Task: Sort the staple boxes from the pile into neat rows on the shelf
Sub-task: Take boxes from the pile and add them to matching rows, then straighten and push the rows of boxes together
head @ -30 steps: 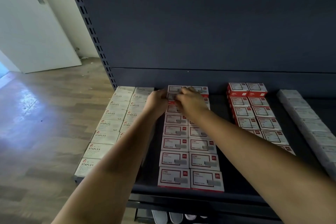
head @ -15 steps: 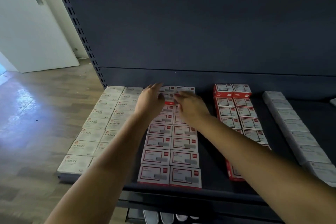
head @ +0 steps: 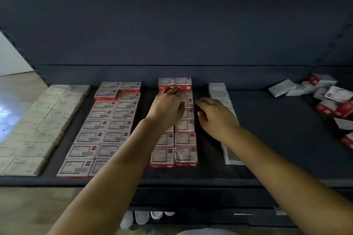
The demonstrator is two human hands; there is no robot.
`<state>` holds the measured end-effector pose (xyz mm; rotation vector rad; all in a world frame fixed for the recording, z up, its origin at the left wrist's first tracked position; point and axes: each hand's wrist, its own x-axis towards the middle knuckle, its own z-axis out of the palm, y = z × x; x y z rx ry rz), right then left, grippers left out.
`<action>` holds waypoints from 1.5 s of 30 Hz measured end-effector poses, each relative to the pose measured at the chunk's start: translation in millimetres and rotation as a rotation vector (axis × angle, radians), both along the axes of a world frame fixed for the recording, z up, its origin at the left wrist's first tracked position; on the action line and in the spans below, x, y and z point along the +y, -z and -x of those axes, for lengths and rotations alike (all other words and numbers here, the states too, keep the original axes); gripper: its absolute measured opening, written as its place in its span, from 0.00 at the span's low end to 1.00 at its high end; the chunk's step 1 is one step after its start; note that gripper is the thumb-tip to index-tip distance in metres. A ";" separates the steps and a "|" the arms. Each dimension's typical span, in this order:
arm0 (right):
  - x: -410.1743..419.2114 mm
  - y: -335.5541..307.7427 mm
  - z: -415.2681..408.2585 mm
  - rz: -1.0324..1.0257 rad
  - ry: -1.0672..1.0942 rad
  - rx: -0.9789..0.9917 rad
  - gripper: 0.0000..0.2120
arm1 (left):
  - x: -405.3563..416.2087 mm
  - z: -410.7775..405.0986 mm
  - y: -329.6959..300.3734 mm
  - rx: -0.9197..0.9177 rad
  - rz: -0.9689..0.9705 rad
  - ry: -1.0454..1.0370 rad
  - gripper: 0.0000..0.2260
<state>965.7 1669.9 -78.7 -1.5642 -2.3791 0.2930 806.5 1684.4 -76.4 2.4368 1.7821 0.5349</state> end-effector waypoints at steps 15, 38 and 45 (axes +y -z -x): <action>56.5 13.6 -212.0 -0.138 0.209 0.109 0.19 | 27.6 -193.6 3.5 -0.120 0.044 0.053 0.19; 147.6 15.2 -269.2 -0.021 0.154 -0.490 0.19 | 68.4 -221.1 10.8 -0.147 0.101 -0.060 0.20; 127.6 19.1 -269.7 -0.049 0.145 -0.009 0.22 | 53.5 -223.6 19.7 -0.398 0.052 -0.083 0.18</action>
